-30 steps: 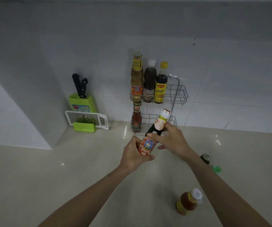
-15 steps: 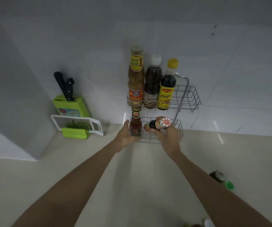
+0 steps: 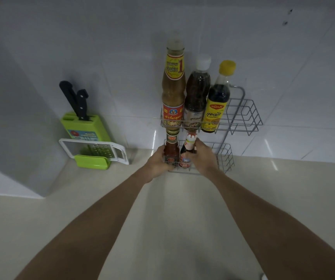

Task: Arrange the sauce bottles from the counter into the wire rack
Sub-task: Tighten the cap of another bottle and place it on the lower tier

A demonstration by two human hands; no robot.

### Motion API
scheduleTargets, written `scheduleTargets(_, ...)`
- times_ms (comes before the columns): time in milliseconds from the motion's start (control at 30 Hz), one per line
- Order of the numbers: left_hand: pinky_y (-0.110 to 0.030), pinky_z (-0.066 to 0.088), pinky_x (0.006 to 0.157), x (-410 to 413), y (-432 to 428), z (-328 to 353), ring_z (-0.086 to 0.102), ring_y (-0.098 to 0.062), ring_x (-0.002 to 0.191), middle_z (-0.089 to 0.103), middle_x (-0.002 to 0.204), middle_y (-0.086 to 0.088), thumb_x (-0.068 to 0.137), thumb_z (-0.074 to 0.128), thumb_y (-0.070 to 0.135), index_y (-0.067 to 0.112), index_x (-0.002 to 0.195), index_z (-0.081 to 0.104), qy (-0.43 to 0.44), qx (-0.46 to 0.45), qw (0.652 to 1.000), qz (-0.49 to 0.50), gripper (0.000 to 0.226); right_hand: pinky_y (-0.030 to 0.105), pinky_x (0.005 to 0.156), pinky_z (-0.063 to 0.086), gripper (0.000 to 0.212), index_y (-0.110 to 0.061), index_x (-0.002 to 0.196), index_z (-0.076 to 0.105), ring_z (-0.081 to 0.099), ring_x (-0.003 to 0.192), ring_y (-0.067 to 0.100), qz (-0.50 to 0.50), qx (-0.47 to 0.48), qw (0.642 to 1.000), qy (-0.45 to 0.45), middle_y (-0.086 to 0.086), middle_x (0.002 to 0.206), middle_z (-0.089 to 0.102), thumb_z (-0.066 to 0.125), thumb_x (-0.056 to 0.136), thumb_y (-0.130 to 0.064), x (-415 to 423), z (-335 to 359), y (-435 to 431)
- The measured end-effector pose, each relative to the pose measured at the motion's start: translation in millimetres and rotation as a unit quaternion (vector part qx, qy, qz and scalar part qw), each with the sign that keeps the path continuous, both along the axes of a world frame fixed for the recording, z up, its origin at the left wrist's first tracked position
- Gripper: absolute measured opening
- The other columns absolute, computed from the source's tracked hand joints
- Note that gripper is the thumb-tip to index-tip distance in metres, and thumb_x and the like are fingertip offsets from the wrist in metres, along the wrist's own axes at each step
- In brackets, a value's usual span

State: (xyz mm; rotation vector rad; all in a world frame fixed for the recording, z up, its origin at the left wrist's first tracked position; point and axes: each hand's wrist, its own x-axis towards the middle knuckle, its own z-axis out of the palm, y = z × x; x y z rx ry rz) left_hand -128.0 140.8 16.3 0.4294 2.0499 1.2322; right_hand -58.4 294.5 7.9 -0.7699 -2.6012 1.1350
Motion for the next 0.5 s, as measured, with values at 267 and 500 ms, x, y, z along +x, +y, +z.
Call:
scheduleTargets(267, -0.034, 0.044, 0.098, -3.7, -0.5, -5.6, 0.044, -0.013, 0.117, 0.05, 0.131, -0.003, 0.074, 0.066, -0.012, 0.016, 0.146, 0.027, -0.014, 0.018, 1.0, -0.004, 0.086, 0.044, 0.084, 0.052, 0.041, -0.009, 0.111, 0.051, 0.062, 0.103, 0.031, 0.012, -0.016, 0.999, -0.041, 0.012, 0.113, 0.066, 0.072, 0.079, -0.022, -11.3, -7.2, 0.0)
scheduleTargets(500, -0.027, 0.037, 0.091, -0.4, 1.9, -1.9, 0.043, -0.011, 0.114, 0.047, 0.123, 0.004, 0.076, 0.064, -0.014, 0.018, 0.146, 0.026, -0.004, 0.015, 1.0, -0.012, 0.086, 0.033, 0.077, 0.043, 0.039, -0.004, 0.116, 0.046, 0.058, 0.107, 0.034, 0.004, -0.041, 0.997, -0.061, 0.017, 0.118, 0.061, 0.064, 0.084, -0.015, -11.9, -5.0, -4.0)
